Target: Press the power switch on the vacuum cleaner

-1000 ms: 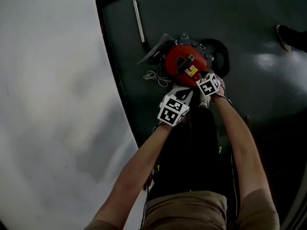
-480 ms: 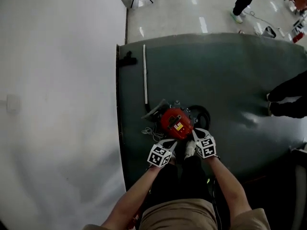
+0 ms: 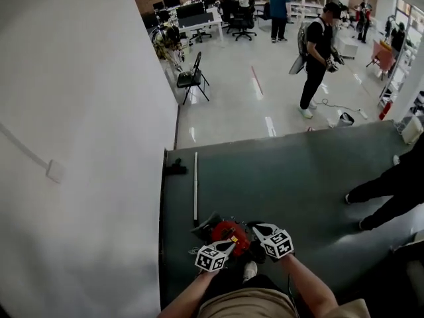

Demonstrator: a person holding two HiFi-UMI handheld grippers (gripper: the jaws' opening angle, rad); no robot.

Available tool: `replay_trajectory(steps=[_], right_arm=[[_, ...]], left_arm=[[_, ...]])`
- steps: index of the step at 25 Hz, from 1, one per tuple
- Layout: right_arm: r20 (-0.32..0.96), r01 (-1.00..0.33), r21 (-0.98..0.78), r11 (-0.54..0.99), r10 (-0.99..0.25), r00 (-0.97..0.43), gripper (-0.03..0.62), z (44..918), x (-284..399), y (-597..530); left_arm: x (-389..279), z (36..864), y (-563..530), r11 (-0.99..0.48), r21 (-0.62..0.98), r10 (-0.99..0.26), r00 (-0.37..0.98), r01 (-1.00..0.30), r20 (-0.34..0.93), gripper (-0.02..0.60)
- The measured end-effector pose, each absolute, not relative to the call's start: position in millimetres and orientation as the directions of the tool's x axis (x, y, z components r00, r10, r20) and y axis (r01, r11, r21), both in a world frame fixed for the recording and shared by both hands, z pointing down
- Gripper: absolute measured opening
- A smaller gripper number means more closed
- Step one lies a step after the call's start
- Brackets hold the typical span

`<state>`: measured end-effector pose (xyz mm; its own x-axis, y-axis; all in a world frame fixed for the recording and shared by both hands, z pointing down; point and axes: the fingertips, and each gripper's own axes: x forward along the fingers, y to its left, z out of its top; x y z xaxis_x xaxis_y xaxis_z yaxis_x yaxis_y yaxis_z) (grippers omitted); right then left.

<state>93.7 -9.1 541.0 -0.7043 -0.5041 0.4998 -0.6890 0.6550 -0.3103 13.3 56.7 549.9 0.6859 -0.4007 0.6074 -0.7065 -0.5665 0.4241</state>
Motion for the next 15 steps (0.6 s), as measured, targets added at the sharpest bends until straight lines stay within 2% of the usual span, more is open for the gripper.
replay_trajectory(steps=[7, 15], right_arm=[[0.392, -0.696, -0.333, 0.636, -0.578, -0.716, 0.009, 474.5, 112.2, -17.2], [0.24, -0.689, -0.316, 0.653, -0.647, -0.724, 0.009, 379.9, 123.6, -24.9]], left_arm=[[-4.5, 504.7, 38.0, -0.558, 0.402, -0.479, 0.677, -0.726, 0.558, 0.005], [7.7, 397.3, 11.0, -0.664, 0.334, -0.569, 0.742, -0.669, 0.355, 0.005]])
